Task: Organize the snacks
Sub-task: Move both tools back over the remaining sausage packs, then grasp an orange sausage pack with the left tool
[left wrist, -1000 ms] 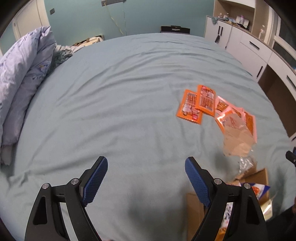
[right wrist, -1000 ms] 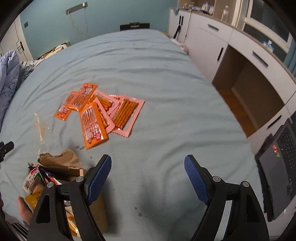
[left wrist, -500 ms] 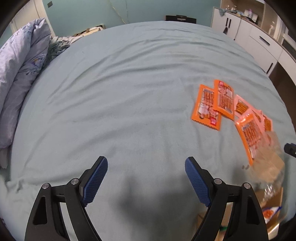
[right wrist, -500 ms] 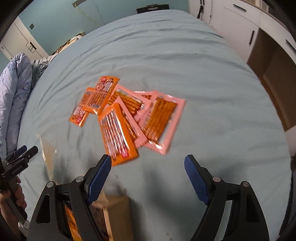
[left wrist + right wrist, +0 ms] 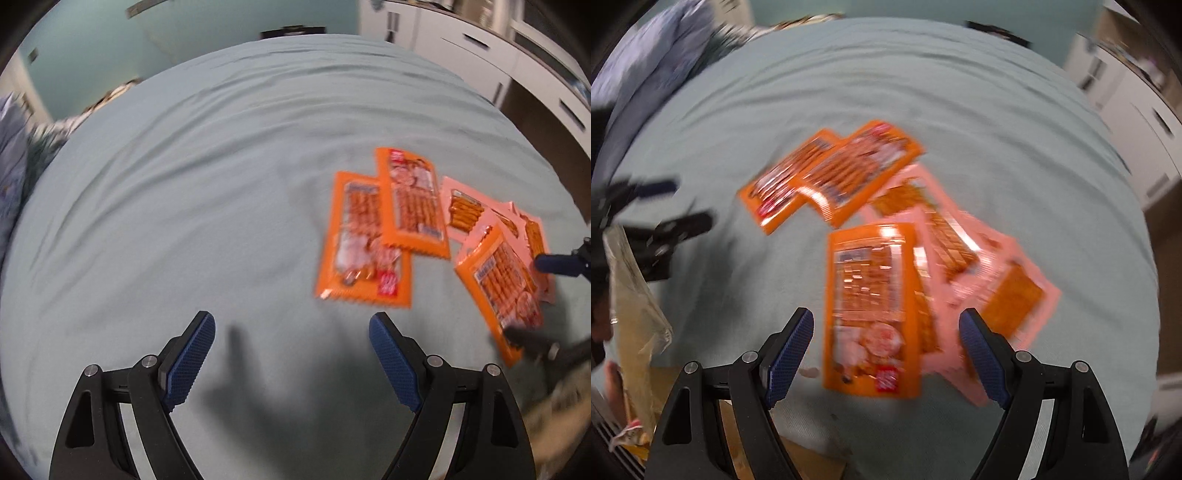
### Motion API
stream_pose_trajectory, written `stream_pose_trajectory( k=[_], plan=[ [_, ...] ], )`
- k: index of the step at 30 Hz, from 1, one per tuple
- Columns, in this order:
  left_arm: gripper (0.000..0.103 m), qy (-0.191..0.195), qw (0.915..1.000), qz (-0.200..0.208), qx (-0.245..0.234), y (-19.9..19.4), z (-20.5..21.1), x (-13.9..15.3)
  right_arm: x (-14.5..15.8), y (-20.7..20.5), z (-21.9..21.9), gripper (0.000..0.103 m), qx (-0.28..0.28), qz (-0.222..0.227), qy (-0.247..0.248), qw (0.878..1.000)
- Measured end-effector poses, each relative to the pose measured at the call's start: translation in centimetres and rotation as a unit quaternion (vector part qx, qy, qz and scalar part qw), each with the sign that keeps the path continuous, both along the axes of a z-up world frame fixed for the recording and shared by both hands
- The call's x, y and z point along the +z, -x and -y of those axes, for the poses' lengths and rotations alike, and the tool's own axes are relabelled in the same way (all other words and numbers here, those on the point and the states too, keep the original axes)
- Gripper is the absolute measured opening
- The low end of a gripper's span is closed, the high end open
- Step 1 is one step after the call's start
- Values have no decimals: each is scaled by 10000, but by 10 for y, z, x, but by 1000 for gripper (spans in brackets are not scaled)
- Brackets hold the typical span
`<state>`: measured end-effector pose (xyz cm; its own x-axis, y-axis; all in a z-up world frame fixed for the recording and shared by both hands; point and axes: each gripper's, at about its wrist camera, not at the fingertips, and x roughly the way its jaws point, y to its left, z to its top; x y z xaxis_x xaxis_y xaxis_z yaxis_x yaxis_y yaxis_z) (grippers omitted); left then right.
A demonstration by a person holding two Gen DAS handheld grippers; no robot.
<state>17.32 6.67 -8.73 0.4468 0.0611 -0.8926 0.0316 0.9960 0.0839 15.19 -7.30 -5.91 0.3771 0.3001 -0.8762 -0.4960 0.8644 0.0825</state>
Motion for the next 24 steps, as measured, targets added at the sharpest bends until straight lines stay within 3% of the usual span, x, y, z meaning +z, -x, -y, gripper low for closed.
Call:
stream_pose_trajectory(
  k=[4, 8, 10, 12, 14, 15, 18, 20, 24],
  plan=[
    [87, 13, 9998, -62, -213, -24, 12, -12, -18, -4, -18, 81, 337, -16, 263, 9991],
    [94, 668, 9974, -163, -202, -44, 13, -20, -23, -8, -21, 75, 200, 124, 507, 9984],
    [98, 582, 9980, -124, -209, -50, 18, -23, -18, -14, -14, 46, 24, 77, 314, 9995],
    [99, 441, 9986, -79, -289, -51, 25, -24, -12, -19, -6, 30, -133, 9, 146, 9998],
    [99, 418, 9985, -44, -342, -51, 28, -24, -7, -25, 2, 23, -319, -45, -54, 9995],
    [99, 441, 9984, -43, -346, -50, 29, -24, -5, -27, 5, 9, -409, -17, -81, 9991],
    [75, 475, 9979, -68, -446, -47, 31, -22, 0, -25, 11, 2, -506, -25, -234, 9984],
    [44, 525, 9971, -150, -537, -47, 33, -19, 4, -24, 16, 2, -564, -129, -473, 9972],
    [34, 653, 9965, -362, -384, -38, 28, -12, 8, -22, 28, 2, -676, -331, -804, 9939]
  ],
)
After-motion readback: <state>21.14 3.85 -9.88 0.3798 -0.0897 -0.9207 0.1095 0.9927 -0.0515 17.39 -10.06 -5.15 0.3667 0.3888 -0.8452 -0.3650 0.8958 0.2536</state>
